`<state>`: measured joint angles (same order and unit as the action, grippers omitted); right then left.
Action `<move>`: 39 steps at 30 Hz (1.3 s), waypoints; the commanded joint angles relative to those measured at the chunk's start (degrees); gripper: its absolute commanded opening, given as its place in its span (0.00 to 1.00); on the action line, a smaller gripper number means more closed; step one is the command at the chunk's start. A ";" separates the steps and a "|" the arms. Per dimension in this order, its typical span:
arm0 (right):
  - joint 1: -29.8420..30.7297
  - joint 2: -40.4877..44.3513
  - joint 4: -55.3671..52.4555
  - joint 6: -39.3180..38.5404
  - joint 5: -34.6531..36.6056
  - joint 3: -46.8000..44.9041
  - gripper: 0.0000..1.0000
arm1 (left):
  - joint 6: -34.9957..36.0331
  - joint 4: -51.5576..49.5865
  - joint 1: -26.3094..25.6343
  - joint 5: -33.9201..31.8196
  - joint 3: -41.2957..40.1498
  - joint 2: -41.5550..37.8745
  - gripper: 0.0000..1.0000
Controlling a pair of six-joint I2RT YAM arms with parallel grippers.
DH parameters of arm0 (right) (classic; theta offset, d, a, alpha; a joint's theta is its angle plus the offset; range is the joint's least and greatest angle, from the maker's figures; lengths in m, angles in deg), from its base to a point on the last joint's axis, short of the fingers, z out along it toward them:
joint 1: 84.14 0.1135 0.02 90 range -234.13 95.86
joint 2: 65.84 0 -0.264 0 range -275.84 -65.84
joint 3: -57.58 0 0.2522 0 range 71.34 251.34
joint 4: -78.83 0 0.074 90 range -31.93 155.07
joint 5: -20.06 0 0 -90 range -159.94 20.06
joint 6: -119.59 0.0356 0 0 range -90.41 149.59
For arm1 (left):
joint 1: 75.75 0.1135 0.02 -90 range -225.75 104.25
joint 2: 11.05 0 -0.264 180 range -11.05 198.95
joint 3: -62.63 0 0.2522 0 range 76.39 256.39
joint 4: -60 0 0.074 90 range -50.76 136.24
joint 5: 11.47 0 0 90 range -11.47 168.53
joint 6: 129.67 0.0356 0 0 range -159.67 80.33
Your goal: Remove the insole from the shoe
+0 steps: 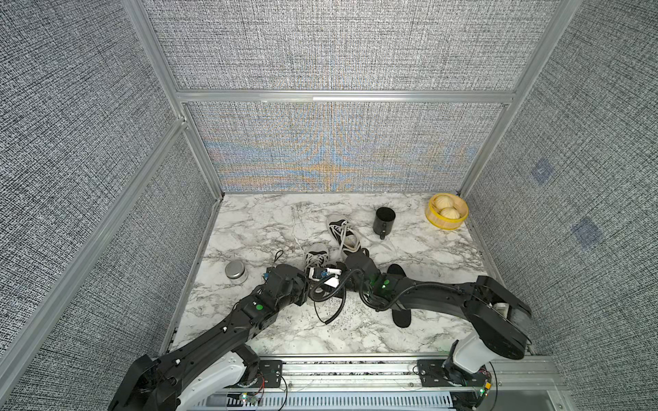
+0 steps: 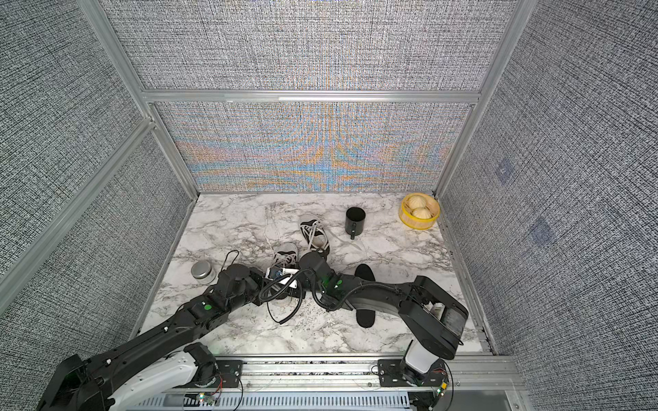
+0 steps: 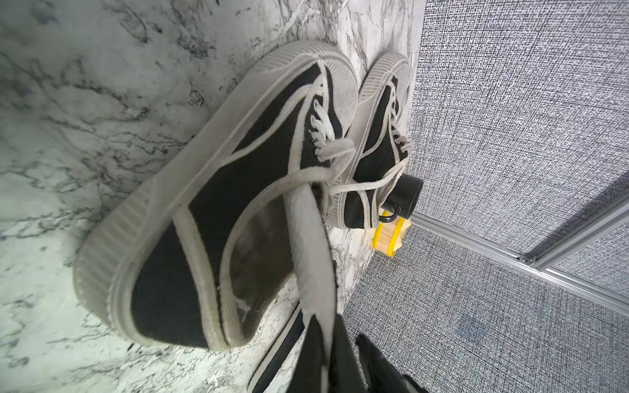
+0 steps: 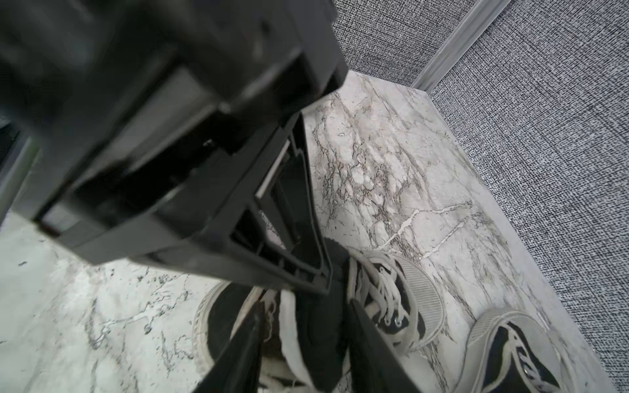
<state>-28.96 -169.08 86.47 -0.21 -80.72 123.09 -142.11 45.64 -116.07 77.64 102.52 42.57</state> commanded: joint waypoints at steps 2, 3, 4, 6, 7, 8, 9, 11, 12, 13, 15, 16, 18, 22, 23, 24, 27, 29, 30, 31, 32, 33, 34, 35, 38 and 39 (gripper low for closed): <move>-0.05 -1.54 1.22 -2.98 0.66 1.16 0.23 | -0.07 -0.51 0.04 0.25 0.59 -1.30 0.00; -0.05 -1.70 0.94 -3.52 0.72 1.19 0.21 | -0.05 -0.98 0.02 0.06 0.72 -1.74 0.00; -0.01 -1.79 0.58 -3.96 0.77 1.17 0.21 | 0.04 -1.38 0.04 -0.14 0.83 -2.06 0.00; -0.05 -2.03 -0.15 -4.72 0.84 1.00 0.21 | 0.21 -1.98 0.06 -0.33 0.81 -2.68 0.00; -0.05 -2.05 -0.29 -4.95 1.05 1.04 0.20 | 0.15 -2.11 0.06 -0.34 0.77 -2.87 0.00; -0.08 -2.06 -0.31 -5.07 1.28 0.97 0.18 | 0.14 -2.20 0.02 -0.32 0.68 -2.99 0.00; -0.07 -2.05 -0.32 -5.09 1.36 0.90 0.14 | 0.13 -2.22 0.06 -0.40 0.61 -3.08 0.00; -0.12 -1.78 -0.31 -4.85 1.43 0.99 0.04 | 0.32 -3.06 0.01 -0.82 0.59 -3.63 0.00; -0.09 -1.61 -0.32 -4.70 1.47 0.92 0.00 | 0.64 -4.17 -0.02 -1.34 0.75 -4.13 0.00; -0.16 -1.36 -0.32 -4.50 1.47 0.86 0.00 | 1.43 -6.55 0.04 -2.29 1.21 -4.96 0.06; -0.38 -0.83 -0.24 -3.93 1.47 0.61 0.00 | 5.54 -12.69 0.04 -5.19 2.88 -6.93 0.22; -0.44 -0.44 -0.06 -3.52 1.34 0.32 0.00 | 8.74 -17.26 0.03 -7.31 4.17 -8.00 0.29; -0.68 0.22 0.17 -2.55 0.95 0.04 0.00 | 15.59 -25.25 0.20 -10.63 6.57 -9.05 0.40; -1.84 1.14 0.91 0.13 -0.71 -0.72 0.00 | 26.02 -33.05 0.87 -10.15 8.00 -7.41 0.42; -2.05 1.24 0.90 0.67 -1.14 -0.77 0.00 | 28.38 -31.70 1.23 -8.18 7.24 -6.54 0.42; -2.18 1.17 0.92 0.94 -1.48 -0.76 0.00 | 29.43 -30.53 1.36 -6.50 6.70 -5.82 0.41; -2.51 1.06 0.74 1.86 -2.37 -0.42 0.00 | 33.06 -25.88 1.62 -1.38 5.16 -2.29 0.41; -2.72 0.86 0.87 2.45 -2.97 -0.20 0.00 | 35.00 -23.31 1.72 0.80 4.95 0.64 0.41; -2.79 0.90 0.87 2.63 -3.10 -0.06 0.00 | 35.15 -21.98 1.77 1.51 4.70 1.83 0.43; -2.80 0.72 0.91 2.68 -3.27 0.02 0.00 | 35.15 -19.22 1.97 2.55 4.04 3.00 0.45; -2.87 0.61 0.86 2.81 -3.43 0.12 0.00 | 34.95 -16.42 2.12 3.50 3.23 3.95 0.46; -2.88 0.51 0.83 2.90 -3.45 0.21 0.00 | 34.93 -14.93 2.18 3.95 2.97 4.88 0.46; -2.96 0.54 0.90 3.05 -3.51 0.20 0.00 | 35.11 -14.61 2.30 3.78 3.04 6.06 0.46; -2.95 0.66 0.91 3.24 -3.59 0.16 0.00 | 35.49 -14.69 2.48 3.48 3.29 7.18 0.46; -3.10 0.76 1.26 3.70 -4.06 -0.04 0.00 | 35.60 -11.62 3.01 3.00 2.56 9.43 0.44; -3.10 0.81 1.18 3.70 -4.20 0.01 0.00 | 35.35 -10.67 3.28 2.94 2.29 10.01 0.43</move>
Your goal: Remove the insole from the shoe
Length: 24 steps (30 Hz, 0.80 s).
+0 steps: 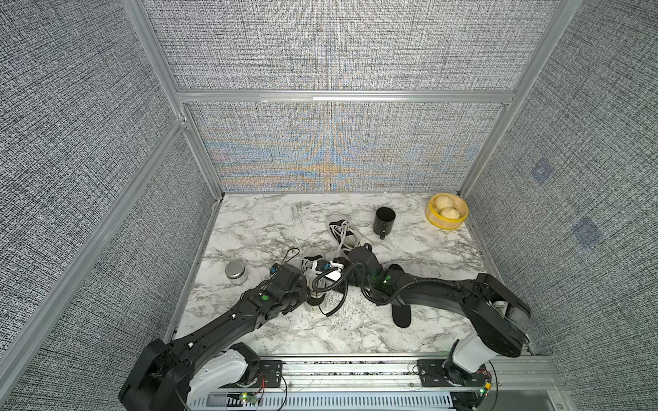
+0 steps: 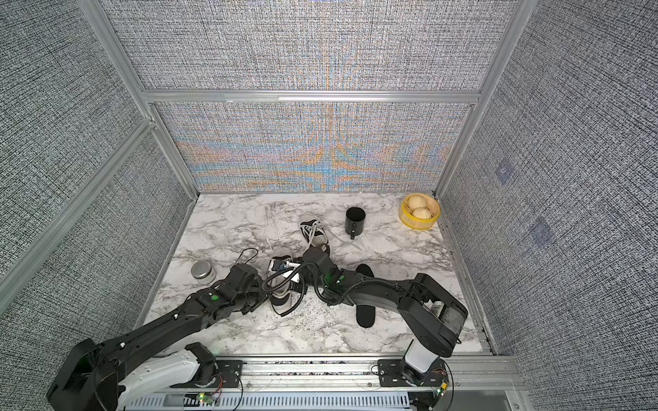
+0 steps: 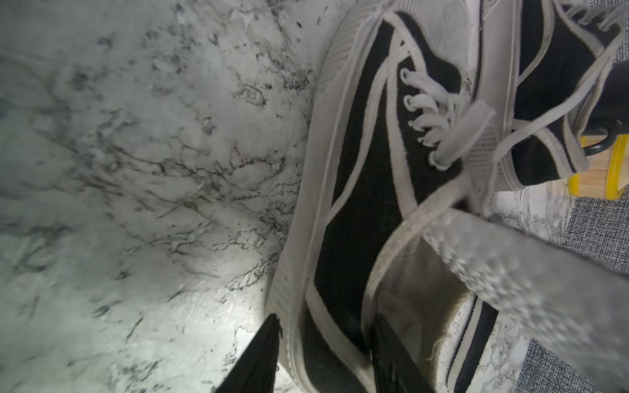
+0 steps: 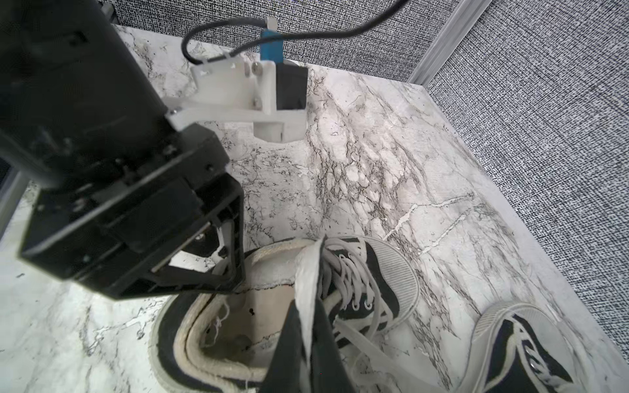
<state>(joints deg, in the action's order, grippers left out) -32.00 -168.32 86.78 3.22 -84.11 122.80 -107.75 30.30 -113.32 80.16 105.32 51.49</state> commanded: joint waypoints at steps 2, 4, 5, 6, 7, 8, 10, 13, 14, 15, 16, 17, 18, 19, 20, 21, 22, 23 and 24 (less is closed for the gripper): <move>-0.02 0.33 0.79 0.35 -0.86 0.28 0.00 | 1.09 6.41 1.06 0.03 -0.95 2.19 0.36; -0.12 0.96 1.12 0.55 -1.09 -0.13 0.00 | 0.96 8.48 1.39 -0.51 -1.86 3.09 0.27; -0.14 1.42 1.14 0.71 -1.53 -0.22 0.00 | 0.87 8.99 1.60 -0.61 -2.11 3.67 0.22; -0.11 1.85 0.89 0.98 -2.03 -0.16 0.00 | 0.87 9.00 1.77 -0.79 -2.08 4.25 0.17; -0.11 2.47 0.58 1.33 -2.86 -0.07 0.00 | 0.77 9.02 1.90 -0.88 -2.12 4.95 0.11; -0.11 3.29 0.23 1.61 -3.75 -0.11 0.00 | 0.34 9.24 2.05 -0.79 -2.28 5.45 0.07; -0.16 4.92 -0.74 2.34 -5.75 -0.12 0.00 | -0.70 10.40 2.14 -0.77 -2.81 6.04 0.04; -0.11 7.87 -2.78 3.32 -8.74 -0.13 0.00 | -1.60 10.69 2.23 -1.07 -2.68 7.03 0.00; -0.13 8.89 -3.15 4.00 -9.61 -0.17 0.00 | -1.71 10.38 2.23 -1.25 -2.36 7.40 0.00; -0.19 9.82 -3.40 4.64 -10.59 -0.29 0.00 | -1.88 9.99 2.30 -1.46 -2.09 7.65 0.00; -0.10 10.87 -3.75 5.25 -11.71 -0.39 0.00 | -2.04 9.65 2.32 -1.62 -1.75 8.02 0.00; -0.11 11.87 -4.08 6.12 -12.87 -0.40 0.00 | -2.22 9.34 2.40 -1.82 -1.45 8.40 0.00; -0.08 12.62 -4.25 6.81 -13.66 -0.47 0.00 | -2.39 9.06 2.40 -1.96 -1.13 8.67 0.00; -0.14 13.49 -4.48 7.48 -14.72 -0.65 0.00 | -2.63 8.90 2.49 -2.11 -0.87 8.97 0.00; -0.09 14.47 -4.81 8.08 -15.28 -0.74 0.00 | -2.75 8.62 2.58 -2.22 -0.49 9.29 0.00; -0.08 15.26 -5.11 8.59 -15.39 -0.79 0.00 | -2.77 8.29 2.66 -2.38 -0.14 9.58 0.00; -0.11 16.40 -5.63 8.95 -15.15 -1.00 0.00 | -2.78 7.68 2.71 -2.65 0.30 9.70 0.00; -0.18 17.83 -6.30 9.04 -14.44 -1.15 0.00 | -2.86 7.20 2.80 -3.00 0.68 9.95 0.00; -0.15 19.23 -7.16 8.81 -13.56 -1.27 0.00 | -2.96 6.65 2.84 -3.36 1.01 10.02 0.00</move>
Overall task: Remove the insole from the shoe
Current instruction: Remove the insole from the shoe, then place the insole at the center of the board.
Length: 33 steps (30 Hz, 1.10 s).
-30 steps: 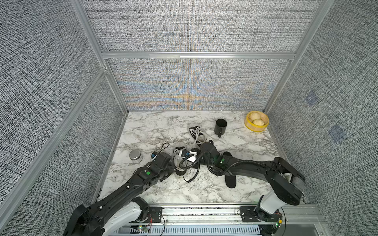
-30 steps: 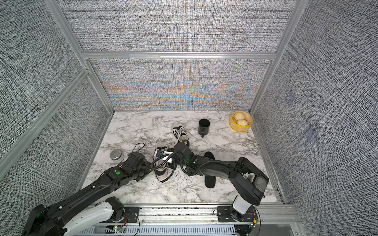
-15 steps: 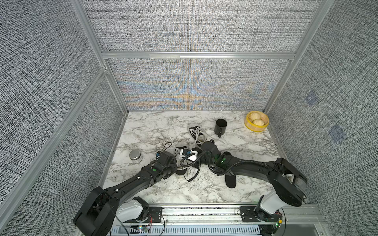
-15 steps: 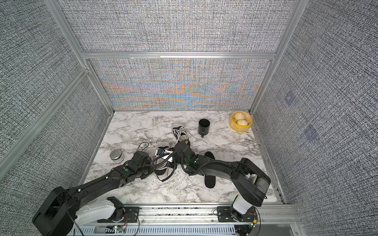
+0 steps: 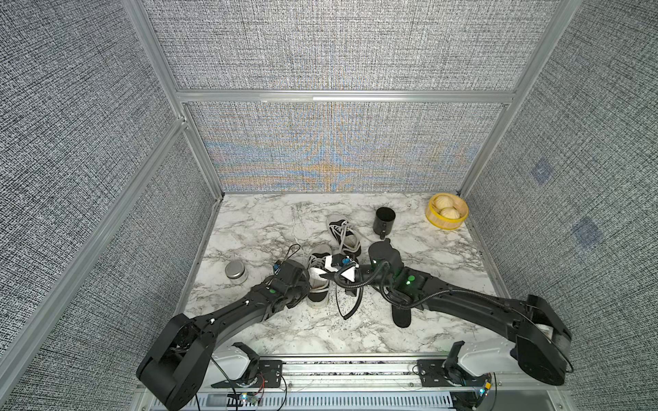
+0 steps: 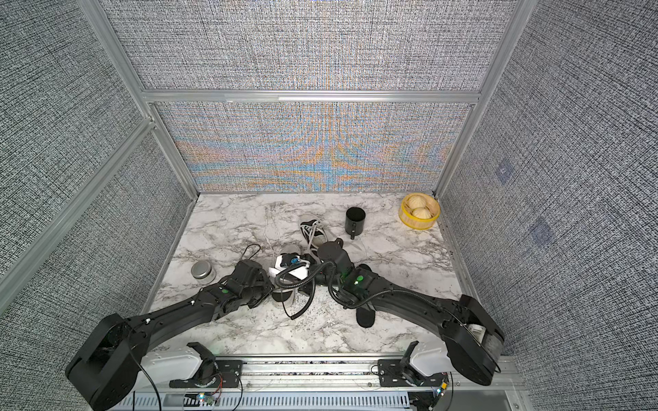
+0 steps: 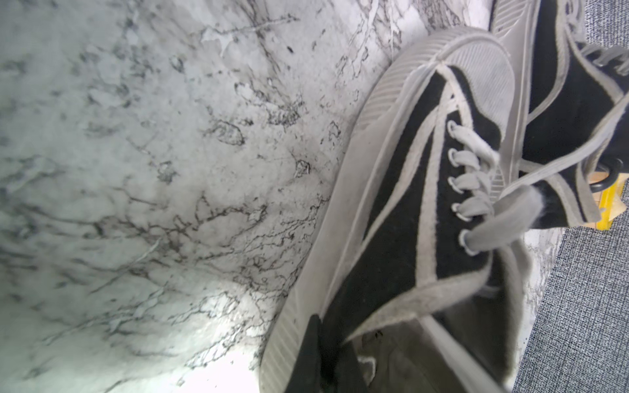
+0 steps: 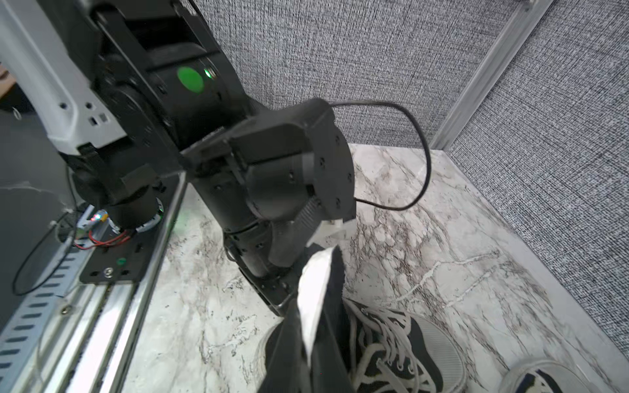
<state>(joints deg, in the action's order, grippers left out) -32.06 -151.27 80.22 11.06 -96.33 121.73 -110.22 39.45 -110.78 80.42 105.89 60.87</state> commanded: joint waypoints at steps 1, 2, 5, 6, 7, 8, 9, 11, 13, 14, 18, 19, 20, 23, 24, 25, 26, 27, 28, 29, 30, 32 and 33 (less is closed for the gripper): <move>-0.05 4.14 -1.82 0.68 0.19 -0.23 0.00 | -0.69 -3.10 0.39 -4.07 0.80 0.66 0.00; -0.05 6.23 -3.19 0.23 2.03 -0.25 0.00 | -0.97 -3.76 0.54 -4.61 1.12 0.73 0.00; -0.20 12.13 -8.80 -2.91 8.99 -0.33 0.00 | -1.78 -5.20 1.00 -6.25 2.04 0.92 0.00; -0.28 13.64 -10.85 -4.81 11.55 -0.46 0.00 | -1.79 -5.56 1.14 -6.67 2.49 1.10 0.00; -0.20 15.05 -13.41 -7.14 14.72 -0.62 0.00 | -1.71 -5.99 1.28 -7.25 3.02 1.41 0.00; -0.22 16.30 -15.52 -8.59 17.84 -1.00 0.00 | -1.58 -6.13 1.58 -7.52 3.55 1.83 0.00; -0.41 17.25 -16.89 -9.62 19.60 -1.68 0.00 | -1.37 -6.13 1.80 -7.59 3.95 2.24 0.00; -0.66 18.41 -18.22 -11.31 20.91 -4.04 0.00 | -0.81 -6.04 2.49 -7.61 5.00 3.73 0.00; -0.82 18.11 -17.78 -11.94 21.07 -8.21 0.00 | -0.01 -6.09 2.89 -7.49 6.09 5.05 0.00; -0.96 17.65 -16.73 -12.35 21.13 -9.77 0.00 | 0.27 -6.22 3.03 -7.39 6.56 5.55 0.00; -2.37 14.11 -8.71 -13.45 21.66 -14.85 0.00 | 0.91 -6.76 3.12 -6.73 8.21 6.59 0.00; -2.94 12.93 -6.12 -13.74 22.31 -16.05 0.00 | 0.89 -7.07 3.12 -6.62 8.58 6.74 0.00; -3.42 11.85 -4.01 -14.18 22.24 -17.11 0.00 | 0.92 -7.34 3.06 -6.44 8.88 6.83 0.00; -3.93 9.05 -3.04 -14.61 21.01 -18.97 0.00 | 0.91 -8.02 3.10 -6.08 9.81 6.58 0.00; -3.91 8.52 -3.60 -14.38 20.56 -19.34 0.00 | 1.06 -8.36 3.13 -6.10 10.10 6.50 0.00; -3.97 8.09 -4.75 -13.82 19.76 -19.53 0.00 | 1.16 -8.59 3.07 -6.03 10.33 6.40 0.00; -3.89 8.11 -5.89 -13.14 18.83 -19.92 0.05 | 1.20 -8.68 3.12 -5.99 10.41 6.29 0.00; -3.71 8.32 -6.96 -13.07 17.73 -19.83 0.13 | 1.20 -8.68 3.13 -5.85 10.57 6.27 0.00; -3.50 8.87 -8.35 -12.30 16.65 -19.73 0.21 | 1.27 -8.60 3.20 -5.76 10.58 6.24 0.00; -3.39 9.31 -9.64 -11.42 15.44 -19.36 0.27 | 1.29 -8.59 3.20 -5.78 10.66 6.39 0.00; -3.38 9.65 -11.02 -10.60 14.39 -19.07 0.32 | 1.35 -8.51 3.15 -5.75 10.66 6.53 0.00; -3.08 10.21 -14.17 -8.22 11.75 -17.99 0.39 | 1.42 -8.37 3.20 -5.59 10.74 6.76 0.00; -2.83 10.47 -15.21 -7.06 10.77 -17.60 0.42 | 1.54 -8.36 3.17 -5.58 10.80 6.85 0.00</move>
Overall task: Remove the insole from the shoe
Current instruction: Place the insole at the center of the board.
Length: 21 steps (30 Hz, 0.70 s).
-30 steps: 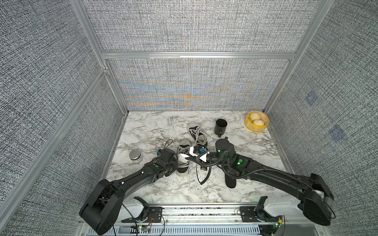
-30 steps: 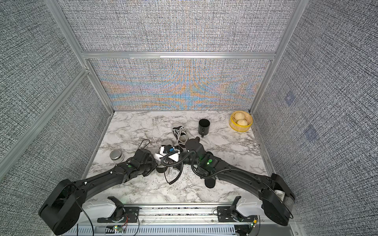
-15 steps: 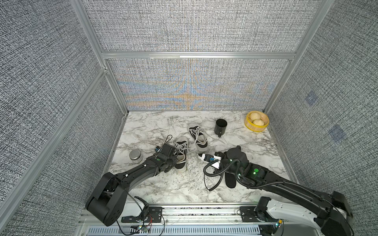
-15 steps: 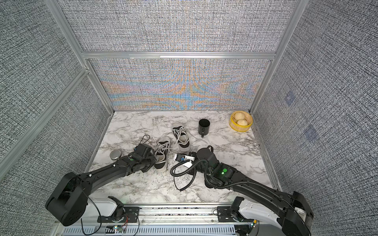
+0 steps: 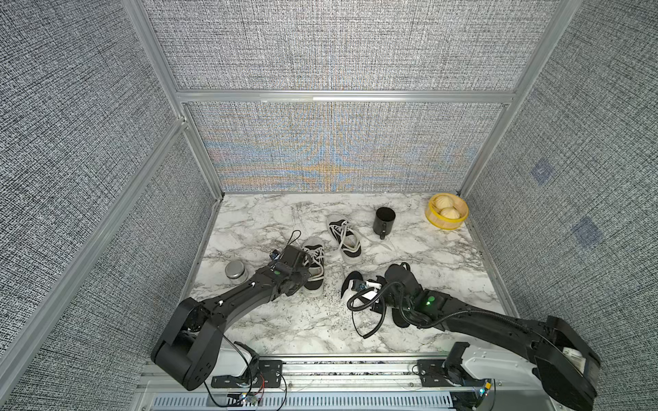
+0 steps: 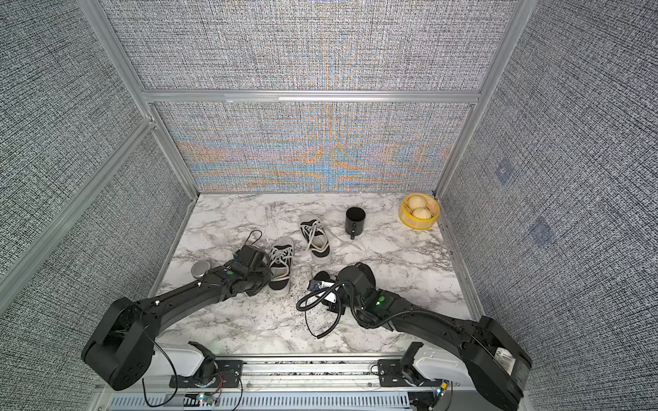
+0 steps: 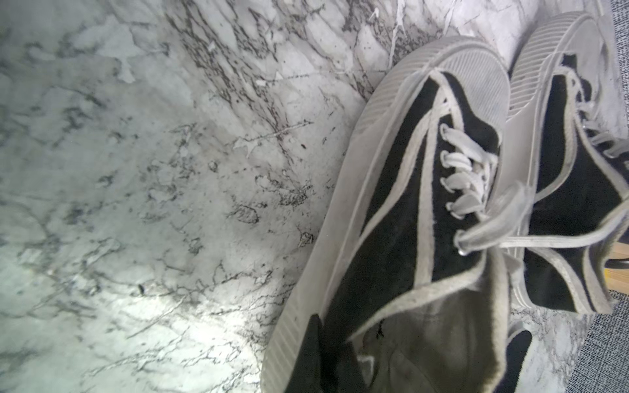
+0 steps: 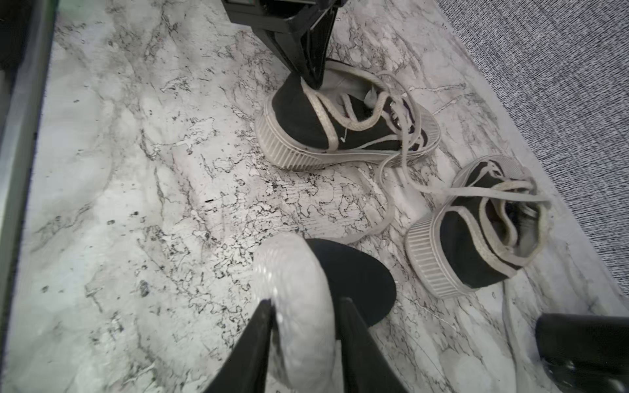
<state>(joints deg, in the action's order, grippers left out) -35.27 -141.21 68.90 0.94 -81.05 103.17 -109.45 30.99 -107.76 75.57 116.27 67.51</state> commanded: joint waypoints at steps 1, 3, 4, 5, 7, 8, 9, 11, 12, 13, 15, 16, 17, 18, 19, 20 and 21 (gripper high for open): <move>0.76 0.70 -5.13 4.51 -5.55 1.37 0.44 | 0.77 0.12 0.25 -0.60 0.51 0.37 0.00; 1.54 1.20 -7.87 6.06 -7.89 2.39 0.47 | 0.86 0.21 0.22 -0.52 0.55 0.52 0.00; 3.33 1.99 -8.50 6.51 -6.37 2.72 0.50 | 0.91 0.22 0.23 -0.51 0.55 0.47 0.00; 4.02 2.61 -9.38 8.19 -6.75 3.76 0.52 | 0.96 0.19 0.28 -0.45 0.52 0.53 0.00; 4.03 2.54 -12.81 10.68 -9.61 6.38 0.53 | 1.25 0.22 0.37 -0.37 0.55 0.44 0.00; 4.05 2.09 -14.44 11.56 -11.09 7.56 0.53 | 1.34 0.13 0.36 -0.38 0.54 0.53 0.00; 4.05 1.63 -15.62 12.66 -11.86 8.32 0.53 | 1.48 0.13 0.36 -0.29 0.44 0.49 0.00; 4.05 0.73 -16.31 17.30 -11.77 9.06 0.54 | 1.75 0.13 0.43 -0.04 0.43 0.78 0.00; 4.05 0.44 -16.11 19.81 -10.37 9.19 0.54 | 1.77 0.17 0.43 0.05 0.42 0.72 0.00; 4.03 0.08 -15.71 23.84 -7.15 9.42 0.54 | 1.92 0.22 0.45 0.19 0.37 0.80 0.00; 4.05 -0.94 -15.68 34.73 1.24 10.47 0.54 | 1.86 0.22 0.49 0.26 0.32 0.71 0.00; 4.17 -1.54 -16.38 41.41 5.98 11.34 0.55 | 1.94 0.20 0.53 0.25 0.33 0.60 0.00; 4.39 -2.28 -18.61 50.90 12.16 12.62 0.56 | 1.99 0.13 0.53 0.24 0.32 0.50 0.00; 4.30 -3.15 -21.71 59.23 15.52 13.56 0.57 | 1.99 0.05 0.52 0.26 0.30 0.43 0.00; 4.18 -4.31 -24.80 66.91 16.85 15.11 0.57 | 2.00 0.04 0.47 0.35 0.35 0.33 0.00; 4.26 -5.57 -26.81 72.54 16.87 15.87 0.57 | 2.01 0.04 0.54 0.37 0.36 0.33 0.00; 4.30 -7.05 -28.74 78.68 16.42 15.93 0.59 | 1.97 -0.05 0.50 0.34 0.31 0.39 0.00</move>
<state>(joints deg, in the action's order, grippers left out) -31.19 -146.26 47.66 53.47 -72.29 118.01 -107.73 30.93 -107.39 75.79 116.45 68.21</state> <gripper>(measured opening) 0.577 0.074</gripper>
